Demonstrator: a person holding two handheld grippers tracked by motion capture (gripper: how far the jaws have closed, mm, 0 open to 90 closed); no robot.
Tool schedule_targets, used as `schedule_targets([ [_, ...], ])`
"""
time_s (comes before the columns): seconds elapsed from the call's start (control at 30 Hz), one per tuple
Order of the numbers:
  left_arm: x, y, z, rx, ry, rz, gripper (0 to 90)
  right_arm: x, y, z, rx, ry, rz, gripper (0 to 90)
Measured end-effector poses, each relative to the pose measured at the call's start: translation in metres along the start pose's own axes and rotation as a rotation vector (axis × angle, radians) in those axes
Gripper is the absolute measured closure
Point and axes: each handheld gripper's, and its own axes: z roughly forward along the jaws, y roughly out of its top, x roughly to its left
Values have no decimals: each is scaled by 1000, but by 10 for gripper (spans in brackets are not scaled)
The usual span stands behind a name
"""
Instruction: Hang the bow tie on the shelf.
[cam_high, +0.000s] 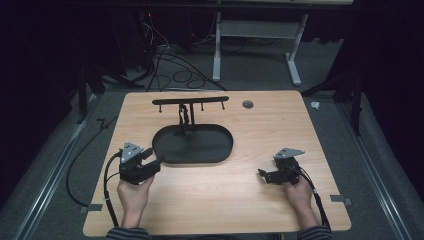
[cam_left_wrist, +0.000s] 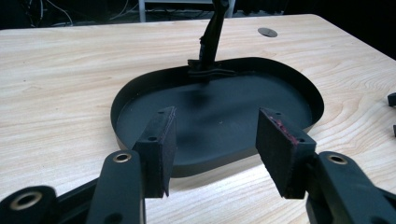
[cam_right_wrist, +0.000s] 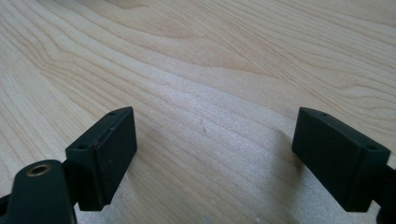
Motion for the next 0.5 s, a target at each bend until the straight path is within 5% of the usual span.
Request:
schedule_targets([
  [0.5, -2, -12, 2, 19, -8, -15, 484, 0, 0, 0, 1, 1, -2, 148],
])
